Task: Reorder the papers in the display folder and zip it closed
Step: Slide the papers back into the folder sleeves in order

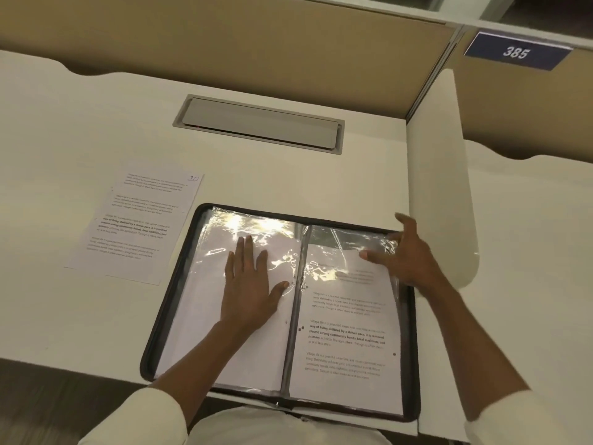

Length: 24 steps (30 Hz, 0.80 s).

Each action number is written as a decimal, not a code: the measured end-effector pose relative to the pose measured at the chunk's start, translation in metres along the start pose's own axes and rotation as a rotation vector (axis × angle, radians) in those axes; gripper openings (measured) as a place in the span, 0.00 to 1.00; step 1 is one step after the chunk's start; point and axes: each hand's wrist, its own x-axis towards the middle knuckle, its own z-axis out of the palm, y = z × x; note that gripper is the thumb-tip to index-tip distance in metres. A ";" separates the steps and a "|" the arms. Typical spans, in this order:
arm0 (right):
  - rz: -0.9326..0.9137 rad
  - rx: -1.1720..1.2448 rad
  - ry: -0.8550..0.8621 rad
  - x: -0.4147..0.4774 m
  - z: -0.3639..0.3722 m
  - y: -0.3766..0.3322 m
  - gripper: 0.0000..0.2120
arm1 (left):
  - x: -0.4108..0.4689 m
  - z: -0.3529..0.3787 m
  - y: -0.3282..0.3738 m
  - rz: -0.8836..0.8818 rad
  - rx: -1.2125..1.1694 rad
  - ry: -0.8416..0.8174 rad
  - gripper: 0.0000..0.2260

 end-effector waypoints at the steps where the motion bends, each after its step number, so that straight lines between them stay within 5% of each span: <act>1: 0.021 0.072 0.016 -0.013 0.006 0.004 0.54 | -0.003 -0.001 0.005 0.013 -0.029 0.030 0.32; 6: 0.184 0.286 -0.053 -0.072 0.036 0.047 0.33 | -0.032 -0.010 0.050 0.039 -0.267 0.149 0.12; 10: 0.125 0.488 -0.225 -0.112 0.046 0.065 0.20 | -0.055 -0.023 0.089 -0.114 -0.584 0.021 0.14; 21: -0.389 0.567 -0.624 -0.148 0.063 0.010 0.44 | -0.092 -0.097 0.126 -0.422 -0.918 -0.224 0.36; 24: -0.456 0.528 -0.729 -0.148 0.072 -0.013 0.44 | -0.094 -0.137 0.115 -0.442 -0.899 -0.226 0.31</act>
